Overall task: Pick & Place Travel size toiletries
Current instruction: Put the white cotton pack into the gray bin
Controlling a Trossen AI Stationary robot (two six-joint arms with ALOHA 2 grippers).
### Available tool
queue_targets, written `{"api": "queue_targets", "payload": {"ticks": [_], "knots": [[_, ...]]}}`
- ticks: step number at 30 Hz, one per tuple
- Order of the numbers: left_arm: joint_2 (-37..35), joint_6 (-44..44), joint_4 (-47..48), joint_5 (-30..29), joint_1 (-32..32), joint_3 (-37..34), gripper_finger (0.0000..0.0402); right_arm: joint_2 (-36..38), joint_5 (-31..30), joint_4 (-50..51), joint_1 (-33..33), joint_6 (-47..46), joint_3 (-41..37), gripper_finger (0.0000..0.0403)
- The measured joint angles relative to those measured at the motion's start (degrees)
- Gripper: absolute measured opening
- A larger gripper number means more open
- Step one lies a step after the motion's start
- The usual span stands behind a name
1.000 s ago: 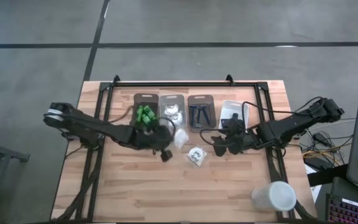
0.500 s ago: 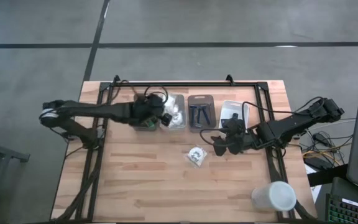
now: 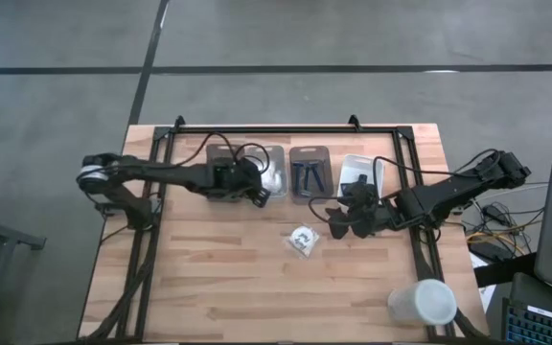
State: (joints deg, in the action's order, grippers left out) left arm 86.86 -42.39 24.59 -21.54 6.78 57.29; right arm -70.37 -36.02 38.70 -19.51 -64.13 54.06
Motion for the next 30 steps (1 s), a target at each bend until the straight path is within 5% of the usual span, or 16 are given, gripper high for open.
{"api": "queue_targets", "payload": {"ticks": [5, 11, 15, 23, 30], "knots": [[-4.9, 0.7, 2.5, 1.0, -1.7, 0.1, 0.0235, 0.0, 0.0, 0.0, 0.0, 0.5, 0.0, 0.0242], [-9.4, 14.1, -8.0, 17.0, -7.0, -0.1, 0.0253, 0.0, 0.1, 0.0, 0.0, 1.3, 0.0, 0.0260], [-7.9, 15.3, -13.1, 20.5, -10.8, -0.2, 0.0248, 0.0, 1.6, 0.0, 0.0, 1.3, 0.0, 0.0274], [2.2, 4.3, -14.5, 22.0, -15.6, -0.3, 0.0246, 0.0, 5.0, 0.0, -2.2, 0.8, 0.0, 0.0299], [10.7, -17.5, -16.7, 23.0, -15.4, -0.3, 0.0246, 0.0, 5.0, 0.0, -4.7, 0.1, 0.0, 0.0310]]}}
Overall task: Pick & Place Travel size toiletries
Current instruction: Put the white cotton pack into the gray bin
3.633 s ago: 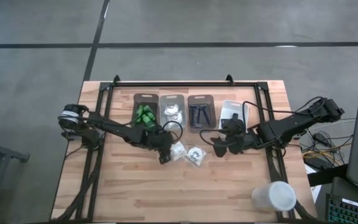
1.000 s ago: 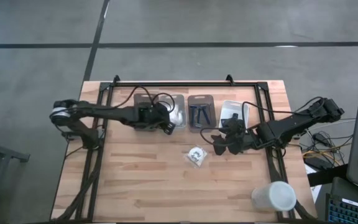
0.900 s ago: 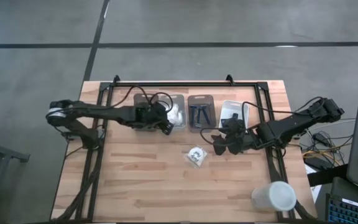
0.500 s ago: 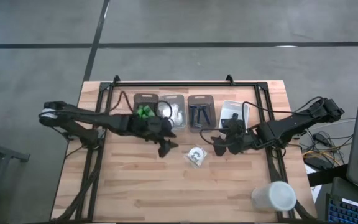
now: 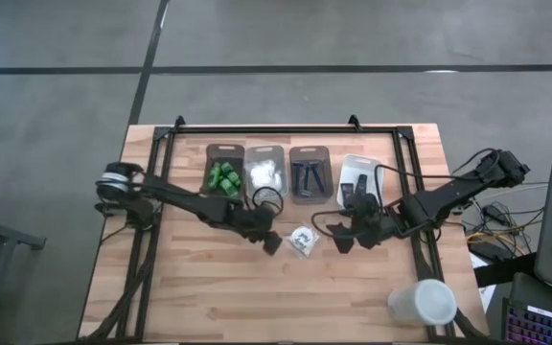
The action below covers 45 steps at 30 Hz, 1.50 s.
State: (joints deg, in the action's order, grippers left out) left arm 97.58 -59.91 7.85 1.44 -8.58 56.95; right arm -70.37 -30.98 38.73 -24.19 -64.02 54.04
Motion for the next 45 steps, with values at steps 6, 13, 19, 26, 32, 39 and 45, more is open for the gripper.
{"api": "queue_targets", "payload": {"ticks": [6, 13, 19, 26, 32, 39, 45], "knots": [[5.4, -7.7, -8.3, 0.2, -0.1, 0.2, 0.0246, 0.0, 0.0, 0.1, -0.2, -0.4, -0.1, 0.0312], [7.8, -8.1, -9.0, -3.3, 0.0, 0.5, 0.0245, 0.0, 0.0, 0.1, -0.2, -0.3, -0.1, 0.0292], [7.9, -7.5, -12.1, -7.0, 0.3, 0.5, 0.0245, 0.0, -0.5, 0.5, -0.2, 0.0, -0.5, 0.0278], [10.6, -7.3, -15.1, -6.0, 0.3, 0.7, 0.0245, 0.0, -2.2, 1.8, -0.2, 0.0, -0.9, 0.0268], [11.8, -5.2, -21.6, -5.2, 0.3, 0.7, 0.0243, 0.0, -2.5, 3.0, -0.2, -0.3, -0.9, 0.0260], [11.7, 1.4, -23.4, -3.5, 0.3, 1.7, 0.0174, 0.0, -3.1, 3.1, -0.2, -0.3, -0.9, 0.0250], [11.7, 2.8, -23.1, -2.3, 0.2, 1.6, 0.0074, 0.0, -3.1, 3.1, -0.2, -0.3, -0.9, 0.0243]]}}
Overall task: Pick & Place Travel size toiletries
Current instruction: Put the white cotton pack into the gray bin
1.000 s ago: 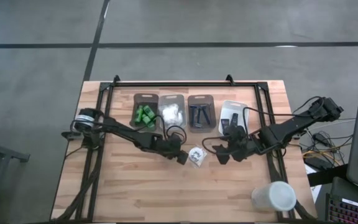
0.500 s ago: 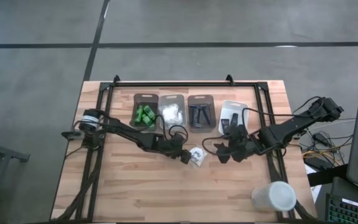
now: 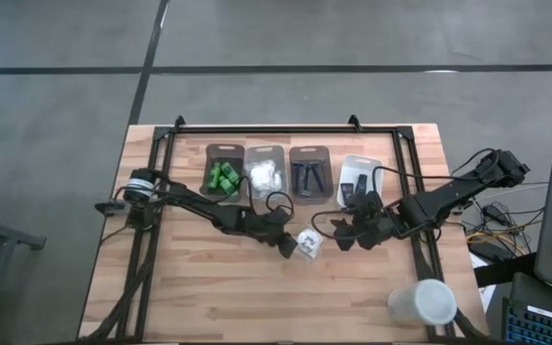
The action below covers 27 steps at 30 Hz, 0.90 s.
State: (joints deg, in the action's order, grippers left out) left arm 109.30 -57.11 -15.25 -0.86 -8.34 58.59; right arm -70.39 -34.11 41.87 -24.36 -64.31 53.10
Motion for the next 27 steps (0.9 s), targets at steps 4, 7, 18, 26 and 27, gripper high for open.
{"api": "queue_targets", "payload": {"ticks": [4, 7, 18, 26, 27], "knots": [[0.0, 1.9, -0.2, 0.4, -0.1, 0.0, 0.0016, 0.0, 0.0, 0.0, 0.0, 0.0, 0.0, 0.0242], [-0.1, 3.5, 0.0, 0.6, -0.1, 0.4, 0.0006, 0.0, 0.0, 0.1, 0.0, 0.0, 0.0, 0.0249], [-9.8, 13.3, 12.5, -7.7, 0.0, 6.3, 0.0002, 0.6, 0.9, -0.1, -0.9, 0.2, 0.5, 0.0278], [-24.1, 24.1, 27.7, -27.7, 2.0, 11.8, 0.0001, 0.7, -0.6, 0.0, -1.2, 0.4, 0.8, 0.0296], [-25.7, 25.0, 28.8, -29.0, 3.2, 12.0, 0.0001, 0.7, -0.7, 0.0, -1.2, 0.4, 0.8, 0.0298]]}}
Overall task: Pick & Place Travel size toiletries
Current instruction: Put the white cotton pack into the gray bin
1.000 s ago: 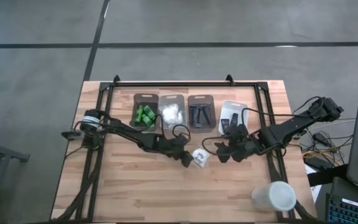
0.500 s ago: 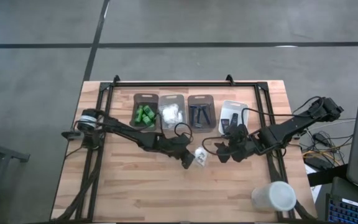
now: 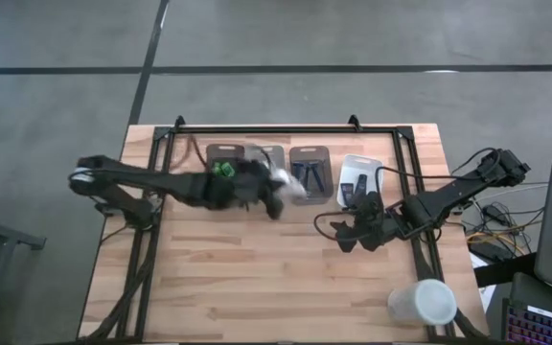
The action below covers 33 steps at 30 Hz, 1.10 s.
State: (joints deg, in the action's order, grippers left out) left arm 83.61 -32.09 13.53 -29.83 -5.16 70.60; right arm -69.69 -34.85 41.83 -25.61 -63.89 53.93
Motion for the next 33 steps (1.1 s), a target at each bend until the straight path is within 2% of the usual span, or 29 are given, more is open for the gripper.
{"api": "queue_targets", "payload": {"ticks": [4, 8, 12, 19, 26, 33], "knots": [[-3.2, 2.8, 3.7, 0.4, 7.0, -0.6, 0.0001, 0.0, -1.3, 0.5, 0.0, 0.0, 0.0, 0.0302], [-3.1, 5.6, 3.9, 7.5, 14.4, -1.6, 0.0001, 0.0, -2.2, 1.2, 0.0, -0.5, 0.0, 0.0303], [-0.8, 6.5, 4.0, 14.1, 18.3, -4.7, 0.0001, 0.0, -2.6, 1.3, 0.0, -1.5, 0.0, 0.0292], [4.2, 2.7, 3.6, 21.5, 18.9, -11.7, 0.0015, 0.0, -2.7, 1.3, 0.0, -2.2, -0.1, 0.0270], [5.4, -0.3, 4.5, 21.5, 16.7, -12.8, 0.0056, 0.0, -2.8, 1.5, 0.1, -2.2, -0.2, 0.0256], [1.6, -4.3, 8.4, 20.8, 16.6, -12.8, 0.0106, 0.0, -2.8, 1.7, 0.2, -2.1, -0.2, 0.0253]]}}
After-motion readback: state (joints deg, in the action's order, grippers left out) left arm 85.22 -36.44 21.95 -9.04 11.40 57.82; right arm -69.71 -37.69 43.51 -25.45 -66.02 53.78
